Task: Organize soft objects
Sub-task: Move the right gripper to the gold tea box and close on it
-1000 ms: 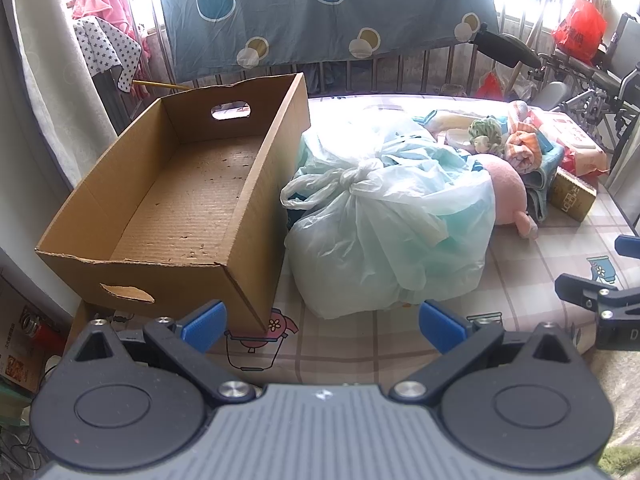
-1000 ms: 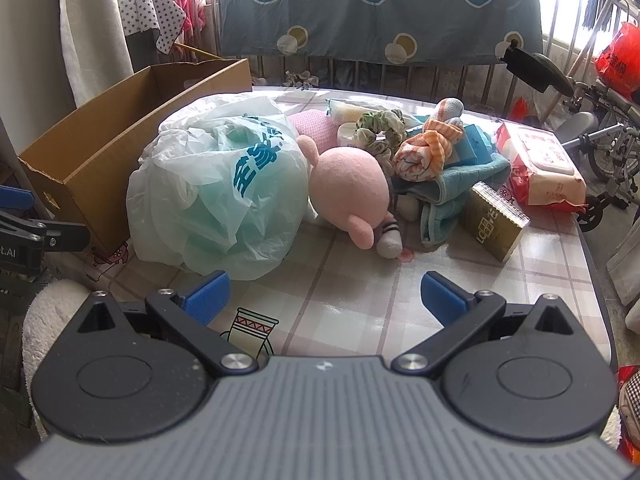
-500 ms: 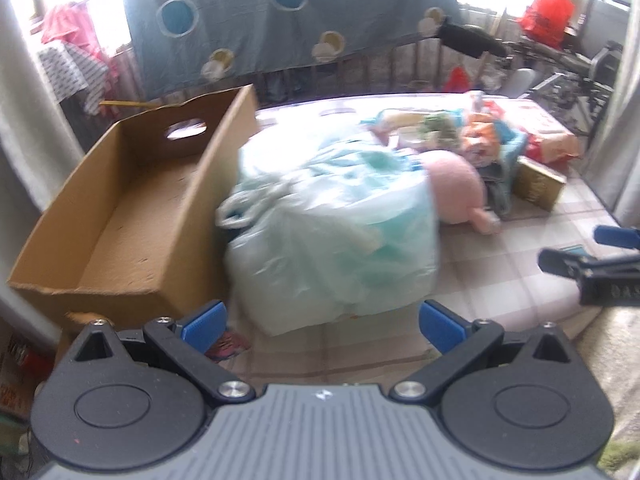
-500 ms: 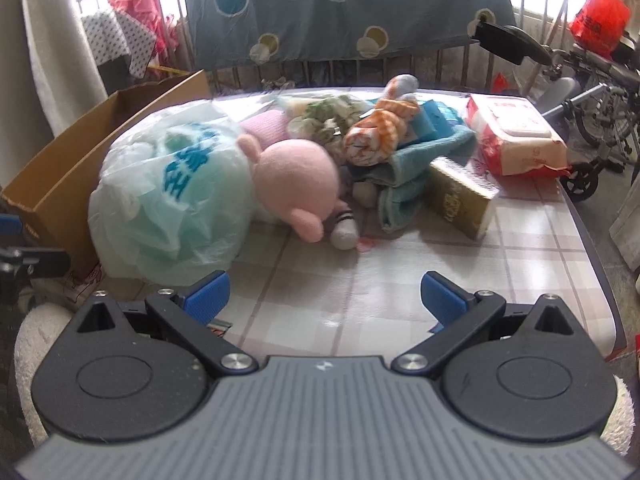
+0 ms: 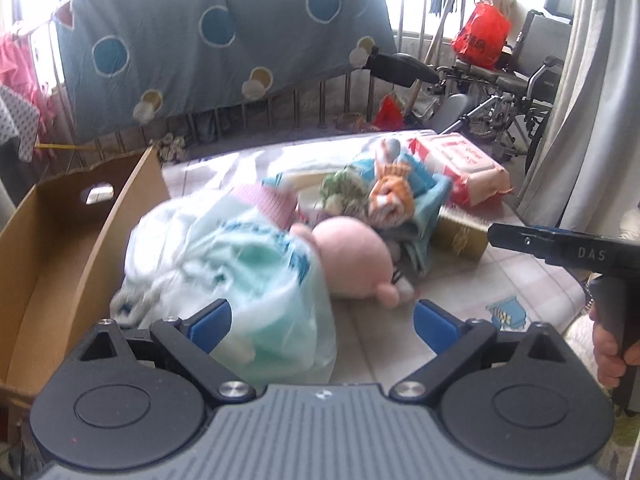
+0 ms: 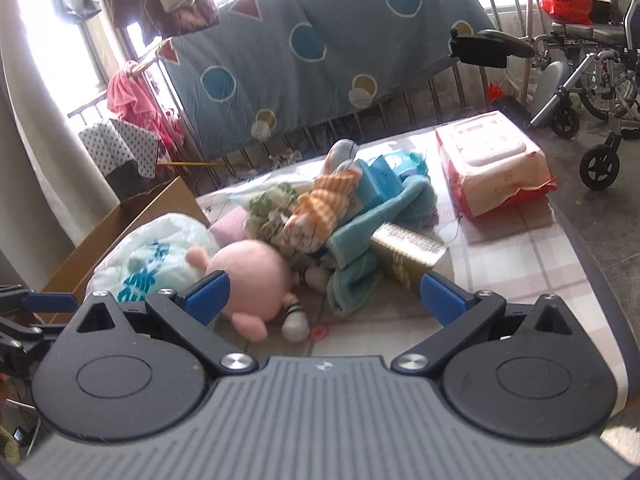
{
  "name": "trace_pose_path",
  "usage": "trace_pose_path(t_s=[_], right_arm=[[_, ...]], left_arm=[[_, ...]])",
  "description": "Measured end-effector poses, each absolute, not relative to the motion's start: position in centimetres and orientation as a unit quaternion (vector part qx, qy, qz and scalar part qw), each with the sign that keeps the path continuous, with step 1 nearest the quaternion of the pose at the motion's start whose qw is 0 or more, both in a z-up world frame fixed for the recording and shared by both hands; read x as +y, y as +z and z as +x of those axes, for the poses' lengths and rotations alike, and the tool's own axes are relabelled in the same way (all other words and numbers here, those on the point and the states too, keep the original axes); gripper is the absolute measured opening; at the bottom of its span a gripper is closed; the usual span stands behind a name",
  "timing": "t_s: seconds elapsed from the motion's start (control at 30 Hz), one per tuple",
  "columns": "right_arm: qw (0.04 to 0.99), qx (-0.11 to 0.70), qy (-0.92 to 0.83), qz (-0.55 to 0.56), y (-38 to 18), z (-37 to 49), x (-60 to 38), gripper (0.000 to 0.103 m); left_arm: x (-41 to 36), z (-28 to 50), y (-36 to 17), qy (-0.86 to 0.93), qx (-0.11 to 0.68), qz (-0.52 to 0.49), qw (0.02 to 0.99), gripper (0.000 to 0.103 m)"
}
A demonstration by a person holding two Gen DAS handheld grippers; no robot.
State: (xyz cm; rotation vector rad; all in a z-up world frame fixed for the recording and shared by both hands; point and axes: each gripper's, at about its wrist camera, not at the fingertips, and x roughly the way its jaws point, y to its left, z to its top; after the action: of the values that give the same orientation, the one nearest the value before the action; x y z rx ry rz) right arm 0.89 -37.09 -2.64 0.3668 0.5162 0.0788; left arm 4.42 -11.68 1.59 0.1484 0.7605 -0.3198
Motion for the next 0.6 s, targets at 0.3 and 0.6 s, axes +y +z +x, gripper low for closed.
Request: trace_pose_path(t_s=[0.3, 0.6], right_arm=[[0.960, 0.269, 0.013, 0.072, -3.7, 5.7, -40.1, 0.095], [0.933, 0.349, 0.065, 0.062, -6.8, 10.3, -41.2, 0.038]], left_arm=[[-15.2, 5.9, -0.7, -0.162, 0.381, 0.092, 0.906, 0.093], [-16.2, 5.4, -1.3, -0.147, 0.362, 0.108, 0.914, 0.078]])
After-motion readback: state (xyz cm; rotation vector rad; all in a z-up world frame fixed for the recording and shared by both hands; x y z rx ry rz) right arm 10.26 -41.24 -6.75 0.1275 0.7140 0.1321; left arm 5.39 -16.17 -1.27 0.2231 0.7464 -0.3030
